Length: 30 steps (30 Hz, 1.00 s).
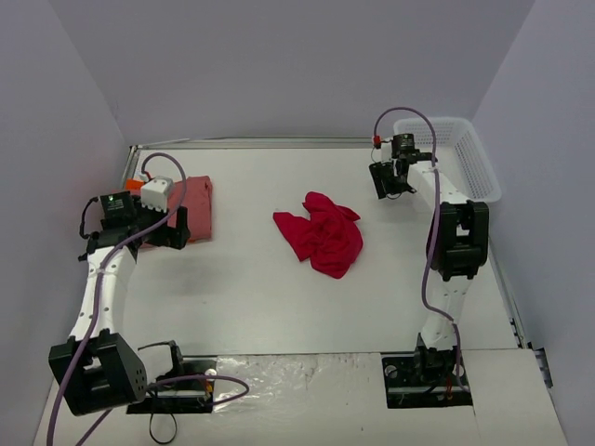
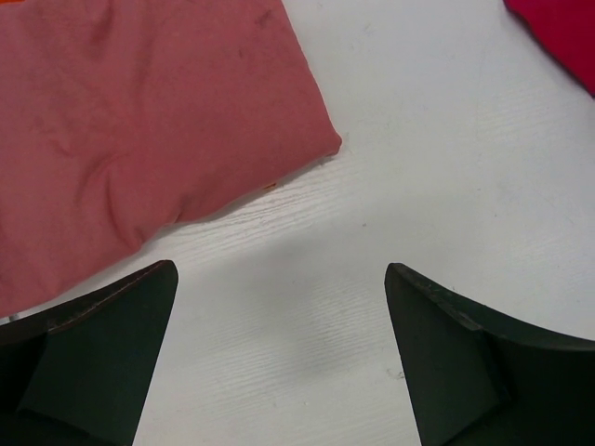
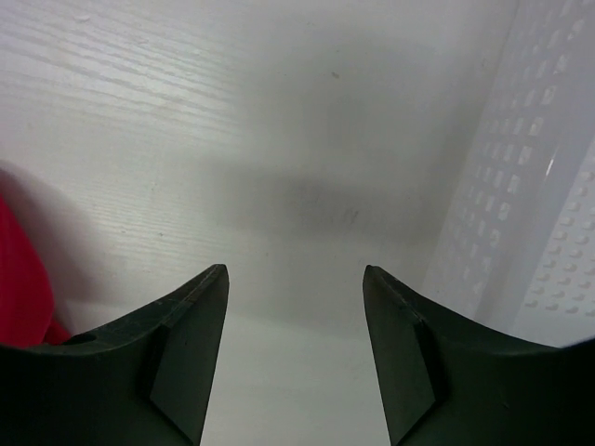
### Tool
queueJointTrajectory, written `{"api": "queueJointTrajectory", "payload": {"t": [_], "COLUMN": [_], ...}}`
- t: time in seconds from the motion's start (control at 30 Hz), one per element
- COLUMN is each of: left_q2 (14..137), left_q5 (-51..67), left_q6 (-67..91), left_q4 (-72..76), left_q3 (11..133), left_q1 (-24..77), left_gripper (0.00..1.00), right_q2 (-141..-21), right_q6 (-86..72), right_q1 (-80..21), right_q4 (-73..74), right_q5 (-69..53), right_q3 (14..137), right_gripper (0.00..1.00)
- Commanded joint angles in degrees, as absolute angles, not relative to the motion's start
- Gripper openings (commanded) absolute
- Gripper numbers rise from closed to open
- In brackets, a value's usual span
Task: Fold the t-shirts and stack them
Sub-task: Move the tshirt to the center of the board, then flatten out the tshirt
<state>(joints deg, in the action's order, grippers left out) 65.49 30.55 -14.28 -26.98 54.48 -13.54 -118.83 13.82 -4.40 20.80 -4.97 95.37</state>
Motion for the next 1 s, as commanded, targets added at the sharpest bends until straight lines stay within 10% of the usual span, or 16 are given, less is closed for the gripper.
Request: {"api": "queueJointTrajectory", "payload": {"t": [0.0, 0.97], "left_q2": [67.4, 70.8], "left_q5": [28.2, 27.0], "left_q6": [-14.8, -13.5], "left_q4": [-28.7, -27.2], "left_q3": [57.4, 57.7], "left_q1": [-9.5, -4.2], "left_gripper": [0.94, 0.94], "right_q2": [-112.4, -104.0], "right_q6": [16.0, 18.2], "right_q1": [-6.8, -19.8], "right_q4": [22.7, 27.2], "right_q5": [-6.1, -6.1], "right_q3": [95.7, 85.5], "right_gripper": [0.56, 0.54]}}
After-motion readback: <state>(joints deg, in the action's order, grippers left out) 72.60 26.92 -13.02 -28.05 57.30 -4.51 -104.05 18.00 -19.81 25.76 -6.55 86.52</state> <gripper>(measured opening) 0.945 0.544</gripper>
